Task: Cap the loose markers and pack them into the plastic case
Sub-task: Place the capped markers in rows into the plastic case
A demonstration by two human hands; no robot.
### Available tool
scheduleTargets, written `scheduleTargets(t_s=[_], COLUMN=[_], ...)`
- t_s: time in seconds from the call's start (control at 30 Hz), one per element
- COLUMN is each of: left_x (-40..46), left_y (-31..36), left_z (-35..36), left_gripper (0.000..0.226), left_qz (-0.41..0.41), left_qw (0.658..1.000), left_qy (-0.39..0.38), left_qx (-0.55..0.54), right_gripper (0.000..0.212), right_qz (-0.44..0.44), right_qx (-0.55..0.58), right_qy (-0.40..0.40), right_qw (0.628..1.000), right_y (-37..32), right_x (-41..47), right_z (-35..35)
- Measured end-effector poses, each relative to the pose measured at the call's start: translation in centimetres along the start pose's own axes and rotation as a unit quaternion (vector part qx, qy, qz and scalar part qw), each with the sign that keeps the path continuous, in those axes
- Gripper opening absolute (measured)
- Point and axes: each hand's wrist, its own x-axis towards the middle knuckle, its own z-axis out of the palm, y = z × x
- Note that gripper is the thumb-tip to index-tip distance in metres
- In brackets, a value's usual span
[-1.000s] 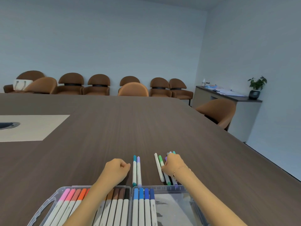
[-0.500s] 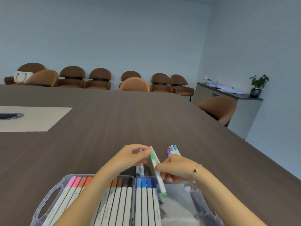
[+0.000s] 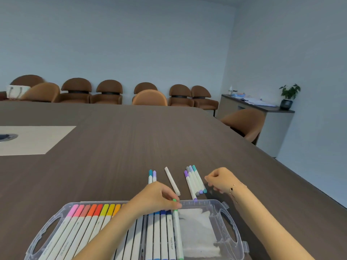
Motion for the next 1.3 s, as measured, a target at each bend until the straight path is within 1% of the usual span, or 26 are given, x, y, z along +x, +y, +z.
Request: scheduleTargets(t_s=[0.1,0.2,0.27,0.37,0.43,0.57,0.73,0.93,1.07,1.17,1.23,1.27,1.3], left_x=[0.3,0.4,0.2,-0.4,-0.7,-0.7,-0.7,-0.8,-0.8,-0.9,-0.9,-0.8,-0.6], left_y=[-0.3,-0.3,-0.1,0.0,0.0,-0.2,-0.5,-0.3,-0.5,-0.6,-0.9,-1.1,-1.5], left_z=[0.8,0.8,0.5,0.2,0.2,0.3,0.5,0.7,0.8,0.4,-0.6,-1.2,-1.9], left_gripper=[0.011,0.014,0.024,0.051,0.061,0.066,0.066,0.070,0.070,0.063,0.049,0.040,0.029], left_qz=[0.030,0.048,0.057,0.051,0.047,0.037,0.027,0.013,0.015,0.026,0.034,0.035,0.030], left_qw=[0.998,0.995,0.991,0.982,0.977,0.978,0.983,0.979,0.981,0.984,0.989,0.990,0.987], left_qy=[0.027,0.037,0.028,-0.040,-0.059,-0.042,-0.026,-0.033,-0.026,-0.029,-0.004,0.035,0.091], left_qx=[0.044,0.075,0.118,0.175,0.197,0.202,0.181,0.200,0.190,0.176,0.146,0.134,0.126], right_gripper=[0.022,0.024,0.030,0.039,0.039,0.036,0.025,0.028,0.022,0.028,0.027,0.024,0.022], right_qz=[-0.002,0.003,0.005,0.004,0.009,0.007,0.001,0.013,0.009,0.010,0.010,0.008,0.005], right_qx=[-0.025,-0.023,-0.008,-0.010,-0.016,-0.027,-0.047,-0.052,-0.093,-0.092,-0.021,0.041,0.106], right_qy=[0.013,0.018,0.023,0.016,0.006,0.005,0.015,0.019,0.026,0.023,0.039,0.048,0.037], right_qw=[1.000,1.000,1.000,1.000,1.000,1.000,0.999,0.998,0.995,0.995,0.999,0.998,0.994], right_y=[0.9,0.9,0.6,0.3,0.1,0.0,-0.3,-0.5,-1.4,-1.9,-2.4,-2.7,-3.1], right_x=[3.5,5.5,6.3,6.8,7.0,7.1,7.0,7.3,6.9,6.1,4.9,3.8,2.2], right_z=[1.4,2.6,2.9,3.1,3.1,3.3,3.6,3.5,3.4,2.9,1.4,0.4,-0.5])
